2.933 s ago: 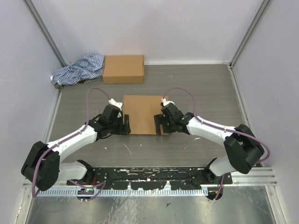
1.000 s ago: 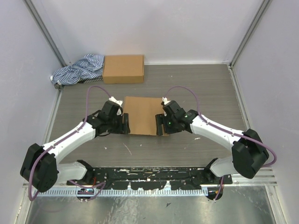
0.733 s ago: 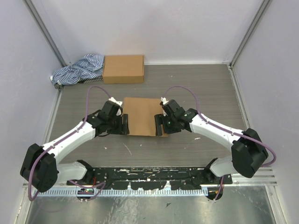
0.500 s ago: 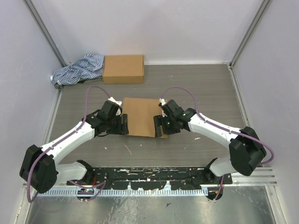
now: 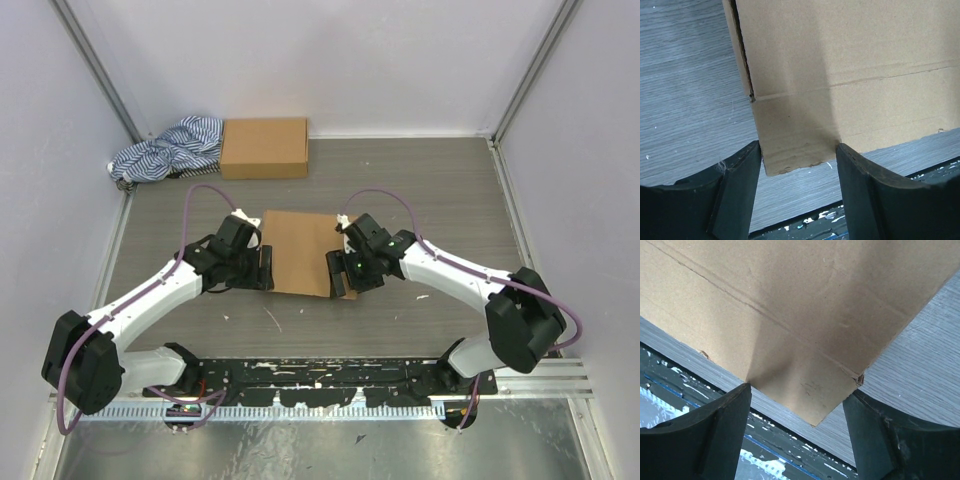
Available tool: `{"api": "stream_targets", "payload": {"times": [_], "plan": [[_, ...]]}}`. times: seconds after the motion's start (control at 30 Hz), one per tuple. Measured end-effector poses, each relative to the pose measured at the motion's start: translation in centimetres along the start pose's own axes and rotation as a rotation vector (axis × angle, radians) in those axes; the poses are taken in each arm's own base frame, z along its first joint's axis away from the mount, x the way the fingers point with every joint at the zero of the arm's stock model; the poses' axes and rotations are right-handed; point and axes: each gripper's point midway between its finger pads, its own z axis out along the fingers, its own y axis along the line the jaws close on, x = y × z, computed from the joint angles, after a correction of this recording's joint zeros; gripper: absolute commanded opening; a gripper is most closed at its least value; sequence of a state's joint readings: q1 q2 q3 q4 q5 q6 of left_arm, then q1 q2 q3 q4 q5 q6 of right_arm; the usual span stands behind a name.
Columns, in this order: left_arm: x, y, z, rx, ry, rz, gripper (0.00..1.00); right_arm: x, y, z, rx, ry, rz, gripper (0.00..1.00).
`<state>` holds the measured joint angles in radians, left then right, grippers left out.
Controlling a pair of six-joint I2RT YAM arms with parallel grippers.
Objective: Fold the paper box
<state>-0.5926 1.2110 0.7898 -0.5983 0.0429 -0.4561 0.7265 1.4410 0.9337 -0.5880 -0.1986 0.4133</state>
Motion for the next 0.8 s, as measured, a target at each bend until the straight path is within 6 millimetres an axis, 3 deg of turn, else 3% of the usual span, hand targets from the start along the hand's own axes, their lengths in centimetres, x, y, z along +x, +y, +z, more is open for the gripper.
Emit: {"api": "stream_targets", "payload": {"times": [0.33,0.8], "plan": [[0.1,0.0,-0.1,-0.003,0.007,0.003,0.68,0.1,0.2,-0.1,-0.01,0.016,-0.016,0.78],[0.0,0.1,1.0,-0.009,0.019,0.013,0.68,-0.5,-1.6,1.7,0.077,-0.004,-0.014,0.77]]}}
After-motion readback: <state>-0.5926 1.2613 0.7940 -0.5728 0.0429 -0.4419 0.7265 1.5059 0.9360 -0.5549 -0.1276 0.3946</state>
